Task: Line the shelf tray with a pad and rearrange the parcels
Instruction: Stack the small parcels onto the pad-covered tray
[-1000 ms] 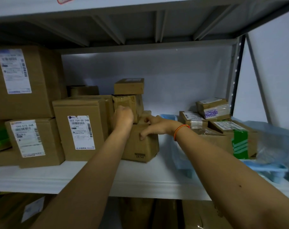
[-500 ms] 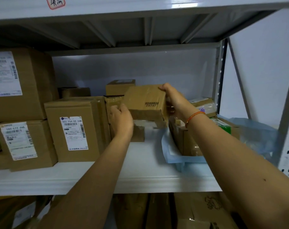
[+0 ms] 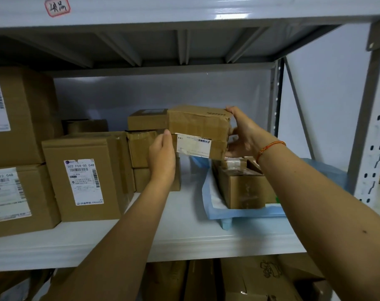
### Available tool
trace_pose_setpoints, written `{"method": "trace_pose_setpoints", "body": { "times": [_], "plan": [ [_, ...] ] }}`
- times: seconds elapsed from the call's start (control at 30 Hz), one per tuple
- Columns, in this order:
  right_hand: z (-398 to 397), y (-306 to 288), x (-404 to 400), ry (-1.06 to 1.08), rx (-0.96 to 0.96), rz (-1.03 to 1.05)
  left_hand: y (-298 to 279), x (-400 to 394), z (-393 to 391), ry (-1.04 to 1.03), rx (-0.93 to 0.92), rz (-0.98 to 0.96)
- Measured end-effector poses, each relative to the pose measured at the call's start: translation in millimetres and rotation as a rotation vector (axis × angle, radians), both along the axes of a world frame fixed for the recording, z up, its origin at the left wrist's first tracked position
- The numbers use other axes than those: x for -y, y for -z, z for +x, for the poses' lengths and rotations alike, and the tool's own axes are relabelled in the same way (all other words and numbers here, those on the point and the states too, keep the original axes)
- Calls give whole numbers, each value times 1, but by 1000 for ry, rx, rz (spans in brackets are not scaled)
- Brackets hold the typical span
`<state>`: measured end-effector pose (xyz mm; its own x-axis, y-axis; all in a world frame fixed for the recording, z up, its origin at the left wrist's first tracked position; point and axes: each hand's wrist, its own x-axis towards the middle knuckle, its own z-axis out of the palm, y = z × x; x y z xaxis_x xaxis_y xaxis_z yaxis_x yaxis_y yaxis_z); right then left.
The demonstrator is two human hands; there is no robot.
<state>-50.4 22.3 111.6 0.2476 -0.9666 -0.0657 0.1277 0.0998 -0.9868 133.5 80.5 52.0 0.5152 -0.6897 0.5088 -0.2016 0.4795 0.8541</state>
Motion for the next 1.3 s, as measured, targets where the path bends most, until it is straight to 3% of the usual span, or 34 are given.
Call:
{"method": "trace_pose_setpoints", "body": {
  "times": [0.3,0.43,0.53,0.73,0.9,1.1,1.3],
  "plan": [
    [-24,-11,1,30,-121,-99,2,41,-6,-38,51,105],
    [-22,-5,21,226,-180,-332,-7,53,-22,-2,19,114],
    [-20,-1,46,412,-327,-523,-15,63,-35,70,28,74],
    [-13,3,82,570,-591,-703,-19,98,-57,222,248,198],
    [-7,2,105,524,-737,-764,-13,127,-69,221,319,232],
    [-23,1,128,253,-924,-856,4,174,-56,145,215,290],
    [-36,11,133,187,-976,-912,24,200,-63,145,191,326]
  ]
}}
